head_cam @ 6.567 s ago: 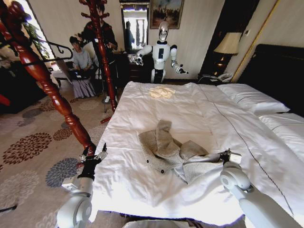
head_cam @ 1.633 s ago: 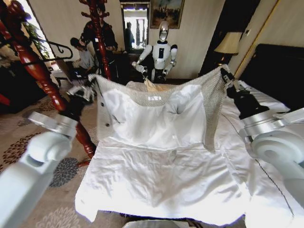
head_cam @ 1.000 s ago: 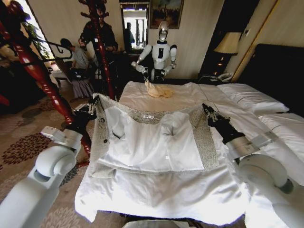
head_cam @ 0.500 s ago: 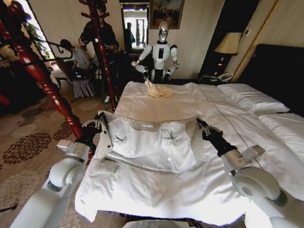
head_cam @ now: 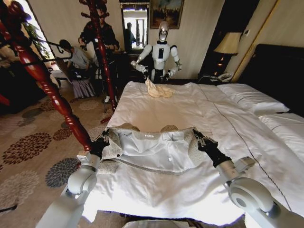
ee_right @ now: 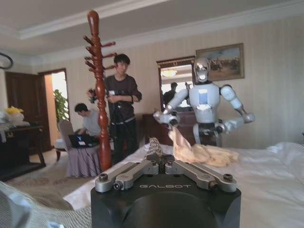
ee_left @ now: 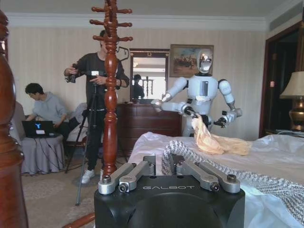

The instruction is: Pick up the clothes from the bed and hang them on the clothes hanger.

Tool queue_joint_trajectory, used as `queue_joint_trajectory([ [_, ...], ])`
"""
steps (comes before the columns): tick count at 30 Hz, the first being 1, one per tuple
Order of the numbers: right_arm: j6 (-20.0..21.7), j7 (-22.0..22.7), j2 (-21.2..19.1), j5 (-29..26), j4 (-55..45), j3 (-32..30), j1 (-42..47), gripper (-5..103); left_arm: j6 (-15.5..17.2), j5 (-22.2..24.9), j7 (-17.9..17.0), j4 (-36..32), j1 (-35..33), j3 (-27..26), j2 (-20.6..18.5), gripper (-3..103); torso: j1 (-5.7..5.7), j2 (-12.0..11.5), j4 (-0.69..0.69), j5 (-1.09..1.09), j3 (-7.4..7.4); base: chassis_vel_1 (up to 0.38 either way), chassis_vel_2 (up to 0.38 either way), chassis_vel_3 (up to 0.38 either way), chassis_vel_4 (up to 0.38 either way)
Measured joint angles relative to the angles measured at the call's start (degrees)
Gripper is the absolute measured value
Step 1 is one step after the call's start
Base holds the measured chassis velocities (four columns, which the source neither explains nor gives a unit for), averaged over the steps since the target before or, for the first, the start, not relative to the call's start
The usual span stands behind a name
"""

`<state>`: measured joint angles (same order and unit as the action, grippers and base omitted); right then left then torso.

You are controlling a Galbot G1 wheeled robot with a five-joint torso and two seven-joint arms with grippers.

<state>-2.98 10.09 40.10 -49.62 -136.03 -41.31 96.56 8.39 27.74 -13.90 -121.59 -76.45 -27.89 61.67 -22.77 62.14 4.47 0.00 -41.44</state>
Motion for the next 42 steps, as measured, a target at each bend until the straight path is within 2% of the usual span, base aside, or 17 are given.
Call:
queue_joint_trajectory([
  [1, 0.0, 0.0, 0.0, 0.0, 0.0, 0.0, 0.0, 1, 0.0, 0.0, 0.0, 0.0, 0.0, 0.0, 0.0, 19, 0.0, 0.0, 0.0, 0.0, 0.0, 0.0, 0.0, 0.0, 0.0],
  [5, -0.5, -1.3, -1.4, -3.8, -1.4, -0.1, -2.5, 1, -0.5, 5.0, -0.9, -4.2, 0.6, -3.1, -2.0, 40, 0.0, 0.0, 0.0, 0.01, 0.0, 0.0, 0.0, 0.0, 0.0],
  [7, -0.5, -1.3, -1.9, -4.4, -1.5, -0.4, -3.1, 1, -0.5, 6.5, -1.0, -5.7, 0.8, -4.1, -2.9, 40, 0.0, 0.0, 0.0, 0.01, 0.0, 0.0, 0.0, 0.0, 0.0],
  [11, -0.5, -1.4, -3.3, -5.3, -1.8, -1.9, -3.9, 1, 0.0, 12.4, -0.8, -11.2, 2.2, -8.6, -8.5, 62, 0.0, 0.0, 0.02, 0.01, 0.0, 0.0, 0.0, 0.0, 0.0],
  [12, -0.5, -1.4, -3.3, -5.3, -1.8, -1.9, -3.9, 1, 0.0, 12.4, -0.8, -11.2, 2.2, -8.6, -8.5, 62, 0.0, 0.0, 0.02, 0.01, 0.0, 0.0, 0.0, 0.0, 0.0],
  [15, -0.5, -1.4, -2.6, -5.2, -2.3, -1.9, -3.8, 1, 1.4, 19.1, -0.7, -14.1, 3.8, -15.8, -14.4, 74, 0.0, 0.0, 0.01, 0.02, 0.0, 0.0, 0.0, 0.0, 0.0],
  [16, -0.5, -1.4, -2.6, -5.2, -2.3, -1.9, -3.8, 1, 1.4, 19.1, -0.7, -14.1, 3.8, -15.8, -14.4, 74, 0.0, 0.0, 0.01, 0.02, 0.0, 0.0, 0.0, 0.0, 0.0],
  [19, -0.5, -1.9, -1.4, -4.5, -2.4, -1.3, -3.7, 1, 2.3, 25.7, 0.2, -14.5, 4.2, -22.6, -19.4, 90, 0.0, 0.0, 0.0, 0.01, 0.0, 0.0, 0.0, 0.0, 0.0],
  [21, -0.5, -2.1, -1.0, -4.3, -2.4, -1.3, -3.7, 1, 2.5, 30.4, 1.5, -14.2, 4.4, -26.1, -21.7, 95, 0.0, 0.0, 0.01, 0.01, 0.0, 0.0, 0.0, 0.0, 0.0],
  [22, -0.5, -2.1, -1.0, -4.3, -2.4, -1.3, -3.7, 1, 2.5, 30.4, 1.5, -14.2, 4.4, -26.1, -21.7, 95, 0.0, 0.0, 0.01, 0.01, 0.0, 0.0, 0.0, 0.0, 0.0],
  [25, -0.6, -2.1, -0.8, -4.2, -2.4, -1.4, -3.8, 1, 2.9, 38.5, 4.5, -12.2, 5.6, -32.2, -25.4, 100, 0.0, 0.0, 0.0, 0.0, 0.0, 0.0, 0.0, 0.0, 0.0],
  [27, -0.7, -2.1, -0.7, -4.1, -2.7, -1.6, -3.8, 1, 3.1, 41.5, 7.1, -9.4, 6.7, -35.4, -27.9, 100, 0.0, 0.0, 0.0, 0.0, 0.0, 0.0, 0.0, 0.0, 0.0],
  [28, -0.7, -2.1, -0.7, -4.1, -2.7, -1.6, -3.8, 1, 3.1, 41.5, 7.1, -9.4, 6.7, -35.4, -27.9, 100, 0.0, 0.0, 0.0, 0.0, 0.0, 0.0, 0.0, 0.0, 0.0],
  [30, -0.8, -2.1, -0.6, -4.1, -2.8, -1.8, -3.8, 1, 3.6, 44.4, 8.8, -6.0, 7.9, -37.8, -30.8, 100, 0.0, 0.0, 0.01, 0.0, 0.0, 0.0, 0.0, 0.0, 0.0],
  [32, -0.8, -2.1, -0.5, -4.0, -2.8, -1.9, -3.7, 1, 4.6, 47.7, 8.9, -2.2, 8.8, -39.6, -33.7, 100, 0.0, 0.0, 0.01, 0.0, 0.0, 0.0, 0.0, 0.0, 0.0],
  [39, -0.8, -2.1, -0.1, -3.8, -2.7, -1.8, -3.7, 1, 7.2, 52.9, 10.1, 4.9, 10.1, -43.0, -39.7, 100, 0.0, 0.0, 0.01, 0.0, 0.0, 0.0, 0.0, 0.0, 0.0],
  [42, -0.8, -2.1, 0.0, -3.6, -2.5, -1.8, -3.7, 1, 9.7, 57.9, 10.7, 9.4, 11.2, -45.3, -44.0, 100, 0.0, 0.0, 0.0, 0.02, 0.0, 0.0, 0.0, 0.0, 0.0],
])
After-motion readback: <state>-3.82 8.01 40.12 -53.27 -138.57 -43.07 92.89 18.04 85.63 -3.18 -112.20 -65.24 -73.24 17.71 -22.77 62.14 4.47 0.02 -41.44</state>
